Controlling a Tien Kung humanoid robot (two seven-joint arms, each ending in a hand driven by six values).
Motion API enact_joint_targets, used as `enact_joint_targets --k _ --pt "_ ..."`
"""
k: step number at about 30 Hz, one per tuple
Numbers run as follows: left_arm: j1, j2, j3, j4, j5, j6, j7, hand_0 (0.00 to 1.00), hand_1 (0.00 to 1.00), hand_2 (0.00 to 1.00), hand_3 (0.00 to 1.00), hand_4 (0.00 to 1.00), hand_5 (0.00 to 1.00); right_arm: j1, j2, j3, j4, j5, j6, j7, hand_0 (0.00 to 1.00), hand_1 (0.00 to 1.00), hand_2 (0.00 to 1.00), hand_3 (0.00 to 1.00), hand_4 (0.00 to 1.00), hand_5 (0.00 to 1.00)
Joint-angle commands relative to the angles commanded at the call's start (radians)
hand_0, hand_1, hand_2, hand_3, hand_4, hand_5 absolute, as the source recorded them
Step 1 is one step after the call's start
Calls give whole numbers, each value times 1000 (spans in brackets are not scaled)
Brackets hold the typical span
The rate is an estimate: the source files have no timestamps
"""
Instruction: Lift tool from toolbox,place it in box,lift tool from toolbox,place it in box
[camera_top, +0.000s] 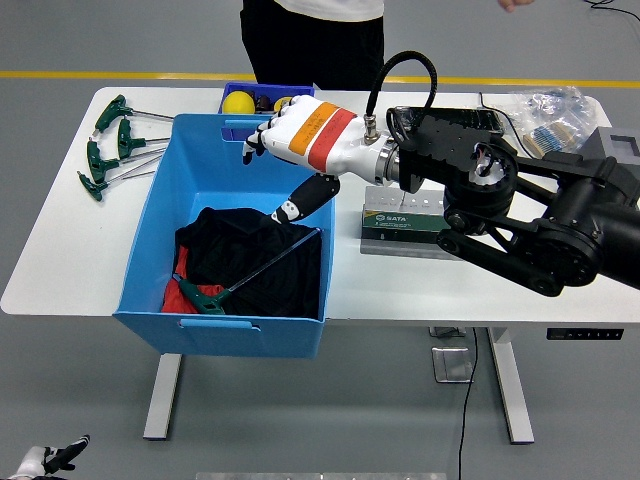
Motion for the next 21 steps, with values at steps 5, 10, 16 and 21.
enact_joint_targets --k 5,10,16,21 --pt "0 1 5 0 -6 0 -1 596 514 661 702 742 720 -6 -3 23 -71 -53 6 -1 581 599 693 720 998 812" --pt "-2 1 10 0 -10 -1 0 592 513 662 702 742 720 -12 0 16 -152 -84 -5 14 613 621 702 700 998 818" --pt "-4 0 14 0 -17 -1 -1 591 513 661 702 742 720 -24 -1 8 -229 -75 -10 27 608 617 697 684 998 821" --pt "-5 -1 17 0 -19 -2 -1 589 508 662 702 742 720 -27 8 -8 -308 -113 -27 27 609 617 694 675 998 821"
